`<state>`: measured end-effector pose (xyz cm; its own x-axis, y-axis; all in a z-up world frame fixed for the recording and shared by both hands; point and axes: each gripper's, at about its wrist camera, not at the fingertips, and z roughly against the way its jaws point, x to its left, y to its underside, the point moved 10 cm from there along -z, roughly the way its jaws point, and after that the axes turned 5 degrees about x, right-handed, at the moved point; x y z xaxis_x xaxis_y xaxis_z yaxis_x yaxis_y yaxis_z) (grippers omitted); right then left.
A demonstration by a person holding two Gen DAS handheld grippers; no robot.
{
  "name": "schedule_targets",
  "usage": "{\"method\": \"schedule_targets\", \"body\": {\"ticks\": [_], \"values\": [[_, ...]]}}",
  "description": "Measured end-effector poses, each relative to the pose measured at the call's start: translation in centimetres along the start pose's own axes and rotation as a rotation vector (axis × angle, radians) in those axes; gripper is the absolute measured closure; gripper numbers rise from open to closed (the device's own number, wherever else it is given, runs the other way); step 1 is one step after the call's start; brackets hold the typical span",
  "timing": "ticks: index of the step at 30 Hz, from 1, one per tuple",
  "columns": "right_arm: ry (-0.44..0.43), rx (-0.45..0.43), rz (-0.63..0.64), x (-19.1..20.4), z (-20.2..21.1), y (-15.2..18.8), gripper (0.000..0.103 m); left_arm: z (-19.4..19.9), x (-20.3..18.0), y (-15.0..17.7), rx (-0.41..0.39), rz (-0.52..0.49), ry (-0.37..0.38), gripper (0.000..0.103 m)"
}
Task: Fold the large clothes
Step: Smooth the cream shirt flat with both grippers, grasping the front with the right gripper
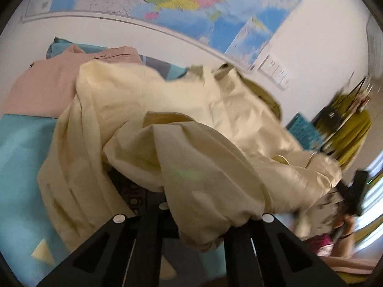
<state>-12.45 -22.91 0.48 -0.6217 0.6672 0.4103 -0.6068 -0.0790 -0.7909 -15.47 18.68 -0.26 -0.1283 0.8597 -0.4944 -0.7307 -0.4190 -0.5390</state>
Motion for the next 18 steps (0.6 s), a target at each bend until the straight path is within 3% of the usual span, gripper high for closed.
{"method": "schedule_targets", "body": {"ticks": [2, 4, 7, 8, 9, 10, 13, 14, 16, 18], "values": [[0.06, 0.095, 0.044, -0.1, -0.4, 1.7, 0.097, 0.9, -0.7, 0.4, 0.021, -0.052, -0.024, 0.096], [0.098, 0.198, 0.053, -0.7, -1.8, 3.7, 0.096, -0.1, -0.4, 1.7, 0.079, -0.095, -0.116, 0.095], [0.155, 0.383, 0.073, -2.5, -4.4, 7.9, 0.081, -3.6, 1.2, 5.8, 0.246, -0.165, -0.223, 0.083], [0.187, 0.423, 0.083, -3.1, -4.7, 8.7, 0.067, -4.5, 1.7, 7.6, 0.294, -0.227, -0.295, 0.077], [0.201, 0.437, 0.091, -3.4, -4.6, 8.9, 0.053, -4.4, 1.8, 8.1, 0.284, -0.265, -0.317, 0.077], [0.206, 0.441, 0.104, -3.5, -3.9, 8.6, 0.051, -3.9, 1.5, 8.4, 0.254, -0.303, -0.318, 0.077], [0.219, 0.445, 0.215, -2.9, -1.2, 7.3, 0.04, 0.0, -0.6, 8.4, 0.143, -0.401, -0.185, 0.068], [0.223, 0.442, 0.26, -2.6, -0.4, 6.8, 0.036, 2.7, -1.6, 8.1, 0.065, -0.451, -0.112, 0.063], [0.208, 0.438, 0.278, -2.4, 0.3, 6.5, 0.035, 7.0, -2.1, 7.2, -0.067, -0.49, -0.04, 0.047], [0.199, 0.401, 0.287, -2.7, 1.8, 5.0, 0.034, 9.8, -1.9, 5.2, -0.176, -0.461, -0.052, 0.042]]}}
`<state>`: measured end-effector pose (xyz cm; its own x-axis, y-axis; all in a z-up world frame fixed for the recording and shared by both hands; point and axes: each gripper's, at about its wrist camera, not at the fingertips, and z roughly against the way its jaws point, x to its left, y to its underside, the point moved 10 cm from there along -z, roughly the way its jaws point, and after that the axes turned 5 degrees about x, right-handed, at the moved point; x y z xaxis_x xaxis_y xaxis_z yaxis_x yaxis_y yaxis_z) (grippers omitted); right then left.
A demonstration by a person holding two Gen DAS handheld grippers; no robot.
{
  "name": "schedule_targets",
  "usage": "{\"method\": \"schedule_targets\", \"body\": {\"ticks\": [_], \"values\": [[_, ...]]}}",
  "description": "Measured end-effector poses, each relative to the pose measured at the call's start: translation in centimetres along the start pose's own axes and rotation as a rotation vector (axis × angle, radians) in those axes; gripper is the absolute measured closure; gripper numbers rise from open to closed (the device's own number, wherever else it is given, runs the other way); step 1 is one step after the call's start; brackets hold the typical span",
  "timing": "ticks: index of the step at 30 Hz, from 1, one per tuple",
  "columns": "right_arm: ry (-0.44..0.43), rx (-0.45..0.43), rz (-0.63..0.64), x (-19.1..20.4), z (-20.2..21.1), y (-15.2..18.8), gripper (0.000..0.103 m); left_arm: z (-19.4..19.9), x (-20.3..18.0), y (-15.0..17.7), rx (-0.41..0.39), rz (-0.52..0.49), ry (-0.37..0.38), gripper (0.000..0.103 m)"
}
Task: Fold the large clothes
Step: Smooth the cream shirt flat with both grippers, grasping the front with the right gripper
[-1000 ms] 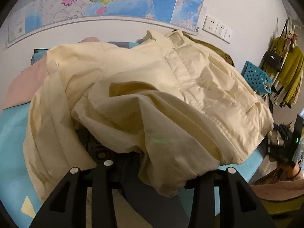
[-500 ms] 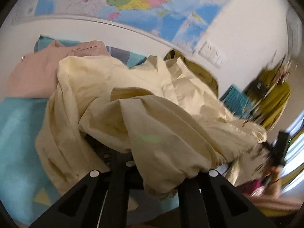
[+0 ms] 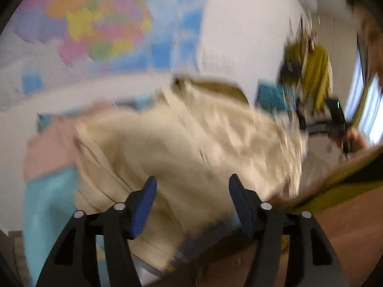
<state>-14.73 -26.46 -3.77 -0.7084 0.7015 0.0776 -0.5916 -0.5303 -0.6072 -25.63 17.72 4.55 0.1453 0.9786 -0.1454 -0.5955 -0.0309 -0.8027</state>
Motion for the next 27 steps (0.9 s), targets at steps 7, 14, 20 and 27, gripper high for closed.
{"method": "schedule_targets", "body": {"ticks": [7, 14, 20, 27], "values": [[0.015, -0.213, -0.097, -2.6, -1.5, -8.3, 0.033, -8.6, 2.1, -4.4, 0.095, -0.043, -0.159, 0.042], [0.11, -0.139, -0.014, -2.0, -11.8, -16.1, 0.041, -20.1, 4.6, -7.7, 0.266, -0.126, -0.258, 0.043], [0.163, -0.009, 0.094, -1.0, -19.5, -19.4, 0.077, -26.1, 6.1, -8.6, 0.356, -0.163, -0.281, 0.047], [0.176, -0.008, 0.067, -3.2, -21.8, -22.6, 0.103, -28.2, 7.8, -10.3, 0.331, -0.11, -0.282, 0.048]]}}
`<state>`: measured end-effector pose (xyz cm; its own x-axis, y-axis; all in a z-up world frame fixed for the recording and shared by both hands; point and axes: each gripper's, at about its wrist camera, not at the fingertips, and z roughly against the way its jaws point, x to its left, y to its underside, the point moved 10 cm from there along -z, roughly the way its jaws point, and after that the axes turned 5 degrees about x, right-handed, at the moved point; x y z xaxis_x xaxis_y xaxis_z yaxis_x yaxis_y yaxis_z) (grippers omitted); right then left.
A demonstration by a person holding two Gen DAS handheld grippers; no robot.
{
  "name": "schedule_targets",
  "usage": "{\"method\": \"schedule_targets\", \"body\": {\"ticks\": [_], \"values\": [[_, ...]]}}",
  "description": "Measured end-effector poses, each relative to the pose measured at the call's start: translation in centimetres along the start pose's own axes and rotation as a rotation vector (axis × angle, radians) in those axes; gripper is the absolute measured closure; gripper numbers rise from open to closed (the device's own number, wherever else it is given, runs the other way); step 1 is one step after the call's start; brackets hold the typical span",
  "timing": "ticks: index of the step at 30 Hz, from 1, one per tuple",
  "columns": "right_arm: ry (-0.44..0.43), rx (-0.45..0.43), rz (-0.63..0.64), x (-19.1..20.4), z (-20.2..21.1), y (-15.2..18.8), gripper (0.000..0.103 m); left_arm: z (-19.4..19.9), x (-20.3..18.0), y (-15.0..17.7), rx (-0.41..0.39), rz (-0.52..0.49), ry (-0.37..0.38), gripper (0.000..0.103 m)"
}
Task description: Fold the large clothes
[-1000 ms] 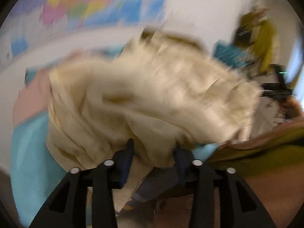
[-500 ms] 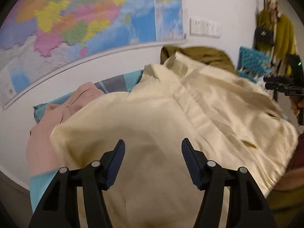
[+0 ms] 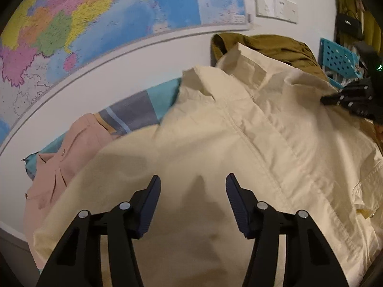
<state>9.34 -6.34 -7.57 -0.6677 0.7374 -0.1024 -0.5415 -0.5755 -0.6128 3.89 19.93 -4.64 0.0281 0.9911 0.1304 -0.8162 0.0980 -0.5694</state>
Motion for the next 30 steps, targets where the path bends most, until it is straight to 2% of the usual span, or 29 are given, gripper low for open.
{"method": "schedule_targets", "body": {"ticks": [4, 5, 6, 10, 11, 13, 15, 17, 19, 22, 24, 26, 28, 29, 30], "values": [[0.029, -0.116, -0.045, -1.7, 1.8, -4.4, 0.103, -0.6, 1.9, -1.7, -0.047, 0.032, -0.071, 0.048], [0.018, -0.119, -0.062, -1.9, 1.7, -5.1, 0.103, -0.9, 2.5, -2.0, -0.054, 0.053, -0.082, 0.048], [-0.008, -0.113, -0.092, -2.2, 0.9, -5.5, 0.103, -1.3, 3.0, -2.2, -0.056, 0.072, -0.085, 0.048], [0.026, -0.017, -0.036, -2.2, -3.0, -3.9, 0.102, -3.7, 5.4, -1.7, -0.022, 0.123, -0.141, 0.048], [0.008, -0.005, -0.048, -2.3, -3.6, -3.4, 0.102, -4.3, 5.9, -1.5, -0.018, 0.125, -0.156, 0.048], [-0.025, -0.025, -0.105, -3.5, -3.3, -2.9, 0.091, -4.8, 6.8, -1.4, -0.01, 0.136, -0.169, 0.049], [-0.032, -0.044, -0.143, -4.6, -2.4, -2.4, 0.074, -4.8, 7.3, -1.4, -0.007, 0.152, -0.174, 0.052], [-0.056, -0.065, -0.159, -5.1, -0.1, -1.4, 0.071, -3.9, 7.2, -1.5, -0.025, 0.16, -0.171, 0.053], [-0.086, -0.102, -0.147, -4.8, 2.7, -0.3, 0.061, -2.0, 6.2, -1.7, -0.063, 0.138, -0.146, 0.053], [-0.125, -0.156, -0.144, -3.4, 7.3, 2.9, 0.054, 2.1, 2.0, -1.6, -0.137, 0.027, -0.083, 0.052], [-0.208, -0.188, -0.184, -2.1, 10.8, 6.1, 0.053, 5.2, -3.2, -0.4, -0.174, -0.127, -0.027, 0.045], [-0.287, -0.23, -0.216, -0.4, 13.7, 8.6, 0.053, 7.0, -7.2, 0.9, -0.19, -0.233, 0.027, 0.042], [-0.389, -0.262, -0.229, 2.1, 16.6, 11.2, 0.053, 8.8, -12.2, 2.8, -0.196, -0.347, 0.131, 0.042], [-0.432, -0.274, -0.227, 3.5, 17.7, 12.4, 0.053, 9.9, -15.3, 4.4, -0.187, -0.416, 0.216, 0.042], [-0.491, -0.277, -0.222, 5.3, 18.7, 14.1, 0.053, 10.4, -16.8, 5.2, -0.187, -0.46, 0.255, 0.042]]}}
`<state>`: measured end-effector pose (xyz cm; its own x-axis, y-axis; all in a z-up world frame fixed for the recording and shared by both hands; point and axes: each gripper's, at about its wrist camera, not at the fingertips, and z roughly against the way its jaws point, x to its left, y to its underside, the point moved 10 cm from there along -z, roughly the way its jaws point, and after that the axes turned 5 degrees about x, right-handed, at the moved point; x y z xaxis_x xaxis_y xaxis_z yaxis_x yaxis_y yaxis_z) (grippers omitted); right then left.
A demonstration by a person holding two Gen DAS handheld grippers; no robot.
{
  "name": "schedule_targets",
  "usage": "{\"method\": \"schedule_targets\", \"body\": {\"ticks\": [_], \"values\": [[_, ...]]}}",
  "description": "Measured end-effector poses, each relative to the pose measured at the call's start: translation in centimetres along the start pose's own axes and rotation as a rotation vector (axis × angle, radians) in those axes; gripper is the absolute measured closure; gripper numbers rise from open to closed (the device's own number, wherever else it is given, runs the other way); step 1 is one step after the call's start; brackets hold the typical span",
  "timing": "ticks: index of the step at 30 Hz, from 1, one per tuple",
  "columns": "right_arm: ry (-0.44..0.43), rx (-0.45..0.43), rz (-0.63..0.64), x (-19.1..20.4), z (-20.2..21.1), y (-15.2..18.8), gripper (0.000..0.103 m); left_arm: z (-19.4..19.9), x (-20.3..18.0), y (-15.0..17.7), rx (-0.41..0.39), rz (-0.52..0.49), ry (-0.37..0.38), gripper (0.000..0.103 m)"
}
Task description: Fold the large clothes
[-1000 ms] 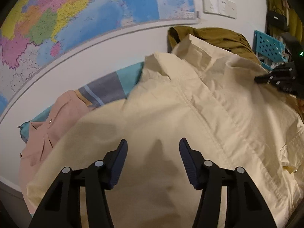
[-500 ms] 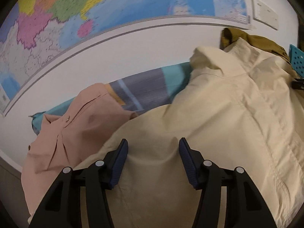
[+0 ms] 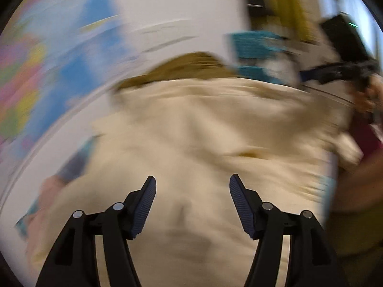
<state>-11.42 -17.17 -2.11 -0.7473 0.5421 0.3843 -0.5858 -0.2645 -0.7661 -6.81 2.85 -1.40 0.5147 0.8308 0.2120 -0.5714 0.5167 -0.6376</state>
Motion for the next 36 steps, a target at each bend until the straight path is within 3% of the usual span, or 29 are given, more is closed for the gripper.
{"method": "schedule_targets", "body": {"ticks": [1, 4, 8, 11, 13, 14, 16, 17, 19, 21, 25, 28, 34, 35, 36], "values": [[-0.023, 0.015, 0.002, 1.0, 0.3, 1.2, 0.053, 0.2, -2.9, 0.1, -0.008, -0.058, 0.065, 0.041], [-0.059, 0.116, -0.022, 3.5, -0.6, 6.1, 0.053, -0.7, -8.5, 1.8, 0.033, -0.196, 0.145, 0.041], [-0.008, 0.227, -0.11, 3.1, -4.0, 10.3, 0.054, -2.9, -11.3, 4.0, 0.124, -0.262, 0.157, 0.04], [0.043, 0.194, -0.14, 2.3, -5.5, 10.2, 0.054, -3.7, -11.9, 4.7, 0.148, -0.301, 0.117, 0.029], [0.054, 0.126, -0.13, 2.4, -5.6, 8.6, 0.055, -4.2, -11.9, 5.0, 0.16, -0.317, 0.076, 0.031], [0.044, 0.099, -0.129, 2.7, -5.3, 7.9, 0.057, -4.5, -11.5, 5.0, 0.179, -0.298, 0.072, 0.034], [-0.002, -0.005, -0.107, 4.2, -4.3, 5.7, 0.057, -3.8, -11.1, 4.2, 0.176, -0.227, 0.157, 0.053], [-0.004, -0.024, -0.1, 4.5, -4.1, 5.2, 0.057, -2.9, -10.5, 3.7, 0.167, -0.172, 0.216, 0.07], [0.04, 0.011, -0.088, 4.4, -4.4, 5.8, 0.057, -1.2, -8.4, 2.2, 0.104, -0.069, 0.241, 0.079], [0.039, 0.07, -0.116, 4.2, -5.1, 7.7, 0.064, 0.0, -6.4, 1.0, 0.058, -0.001, 0.256, 0.085], [0.063, 0.118, -0.182, 3.6, -5.9, 10.6, 0.061, 0.4, -4.5, -0.1, 0.022, 0.036, 0.204, 0.088], [0.131, 0.132, -0.265, 2.2, -6.9, 11.5, 0.059, 0.0, -4.7, 0.0, 0.025, 0.045, 0.222, 0.088], [0.161, -0.006, -0.363, 0.2, -9.2, 9.3, 0.052, 0.5, -4.5, 0.5, 0.007, 0.067, 0.216, 0.083], [0.169, -0.014, -0.361, 0.3, -9.7, 9.0, 0.054, 0.5, -4.4, 0.6, 0.002, 0.073, 0.216, 0.081], [0.174, -0.012, -0.35, 0.5, -10.2, 8.8, 0.078, 0.4, -4.2, 0.6, -0.002, 0.08, 0.215, 0.078]]}}
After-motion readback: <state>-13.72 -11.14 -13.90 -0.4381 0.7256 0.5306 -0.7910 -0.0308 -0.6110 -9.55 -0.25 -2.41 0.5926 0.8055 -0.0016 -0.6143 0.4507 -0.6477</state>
